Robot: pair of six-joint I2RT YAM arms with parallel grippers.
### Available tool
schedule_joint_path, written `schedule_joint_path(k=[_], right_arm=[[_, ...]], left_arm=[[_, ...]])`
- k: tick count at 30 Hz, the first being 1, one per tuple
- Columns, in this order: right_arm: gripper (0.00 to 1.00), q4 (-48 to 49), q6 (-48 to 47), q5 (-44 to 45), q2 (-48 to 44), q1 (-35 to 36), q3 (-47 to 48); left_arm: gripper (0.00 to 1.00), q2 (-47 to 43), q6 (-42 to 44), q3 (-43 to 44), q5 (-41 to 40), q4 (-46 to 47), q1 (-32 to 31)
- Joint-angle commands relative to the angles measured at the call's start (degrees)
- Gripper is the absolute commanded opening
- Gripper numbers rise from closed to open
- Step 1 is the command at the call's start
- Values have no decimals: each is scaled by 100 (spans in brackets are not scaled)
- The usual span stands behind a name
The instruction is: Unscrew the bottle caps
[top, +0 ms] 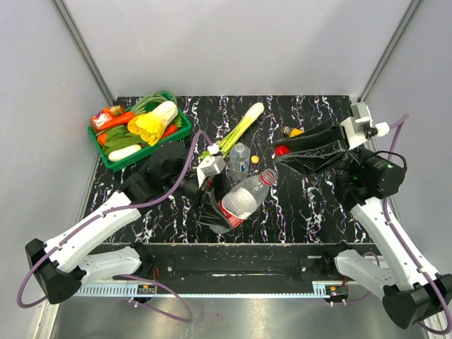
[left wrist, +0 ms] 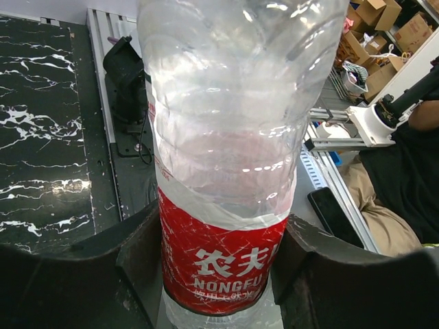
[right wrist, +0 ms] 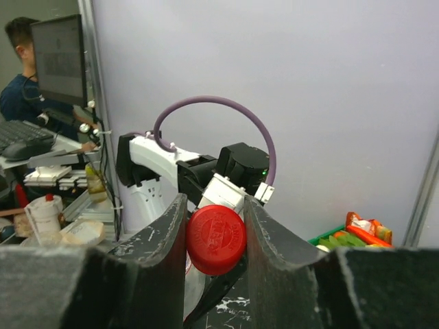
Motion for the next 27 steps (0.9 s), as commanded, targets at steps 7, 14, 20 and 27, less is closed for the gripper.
schedule_joint_path(k=[7,14,20,27], right_arm=[[0,-3910,-2273,2259,-806,-25,-317],[0,-5256,-2617,4368,-1228,-25,-1547],[0,-5310,-2302,5116,-1159,-25,-2602],[0,-5143,-1819,5827,-395,-25,-3271]], left_arm=[[45,-424,160,-498,-1126,432,111],[47,-881,-332,-1369,-2444,1127,120],[47,-1303,-710,-2099,-3201,1962,120],[47,-1400,-632,-2134,-3456,1962,120]])
